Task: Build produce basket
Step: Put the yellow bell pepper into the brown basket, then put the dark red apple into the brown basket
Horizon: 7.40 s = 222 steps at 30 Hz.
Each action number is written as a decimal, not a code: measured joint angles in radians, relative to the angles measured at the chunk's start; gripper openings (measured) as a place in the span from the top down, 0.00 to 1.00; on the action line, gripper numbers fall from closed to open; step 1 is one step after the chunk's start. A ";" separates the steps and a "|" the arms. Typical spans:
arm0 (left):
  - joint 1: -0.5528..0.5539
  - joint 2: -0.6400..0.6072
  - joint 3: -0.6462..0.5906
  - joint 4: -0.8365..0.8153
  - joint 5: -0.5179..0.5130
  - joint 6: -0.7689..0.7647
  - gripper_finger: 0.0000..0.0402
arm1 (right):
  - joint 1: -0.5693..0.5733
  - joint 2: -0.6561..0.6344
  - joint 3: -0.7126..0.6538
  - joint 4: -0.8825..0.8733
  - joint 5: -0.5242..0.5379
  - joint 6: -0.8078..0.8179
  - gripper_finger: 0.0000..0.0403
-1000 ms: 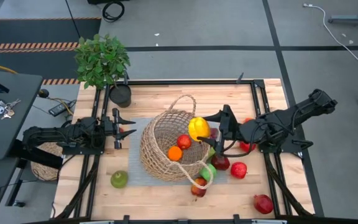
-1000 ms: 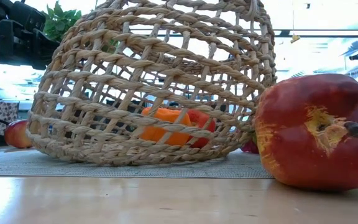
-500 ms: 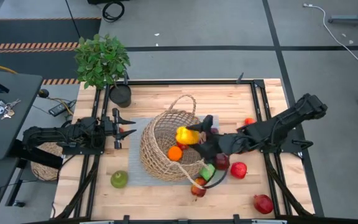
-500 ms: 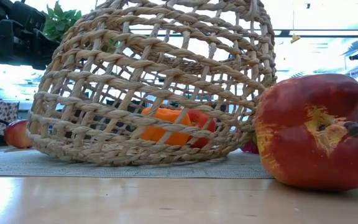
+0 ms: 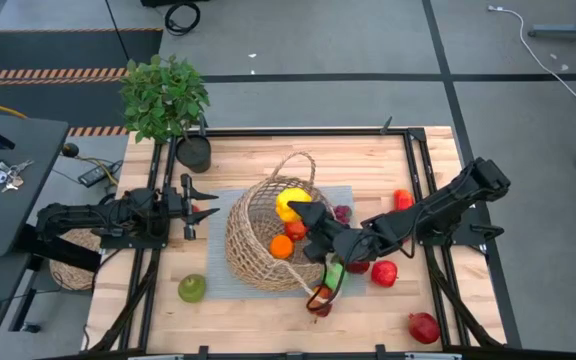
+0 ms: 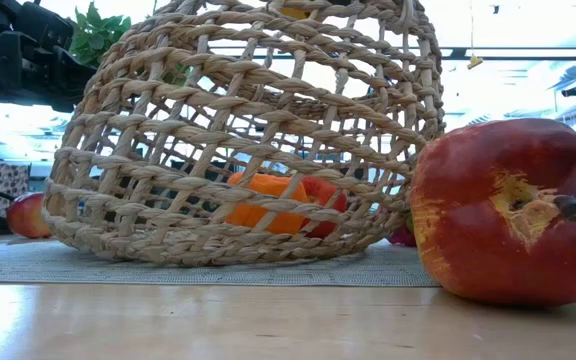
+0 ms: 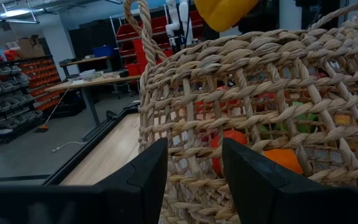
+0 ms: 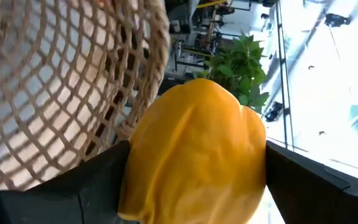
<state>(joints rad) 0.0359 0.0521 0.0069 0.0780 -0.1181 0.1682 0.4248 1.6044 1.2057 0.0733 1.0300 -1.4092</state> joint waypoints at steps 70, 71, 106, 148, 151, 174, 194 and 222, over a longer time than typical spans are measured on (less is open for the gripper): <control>0.000 0.000 0.000 0.000 0.000 0.000 0.60 | -0.216 -0.005 0.000 -0.263 -0.624 2.099 0.15; 0.000 0.000 0.000 -0.001 0.000 0.000 0.60 | -0.226 0.003 0.000 -0.265 -0.632 2.099 0.15; 0.000 0.000 0.000 0.003 0.000 0.000 0.60 | -0.310 0.193 0.285 -0.508 -0.737 1.782 0.03; 0.000 0.000 0.000 0.000 0.000 0.000 0.60 | -0.051 -0.355 -0.396 -0.928 -0.692 2.093 0.10; 0.000 0.000 0.000 0.000 0.000 0.000 0.60 | -0.052 -0.345 -0.459 -0.865 -0.692 2.019 0.11; 0.000 0.000 0.000 0.000 0.000 0.000 0.60 | -0.032 -0.348 -0.320 -0.873 -0.845 2.148 0.14; 0.000 0.000 0.000 0.000 0.000 0.000 0.60 | 0.340 -0.346 -0.478 -0.584 -0.316 2.399 0.14; 0.000 0.000 0.000 0.001 0.000 0.000 0.60 | 0.228 -0.149 -0.519 -0.462 -0.414 2.367 0.04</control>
<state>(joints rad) 0.0358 0.0521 0.0067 0.0792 -0.1182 0.1683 0.6529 1.4558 0.6865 -0.3882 0.6157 0.9581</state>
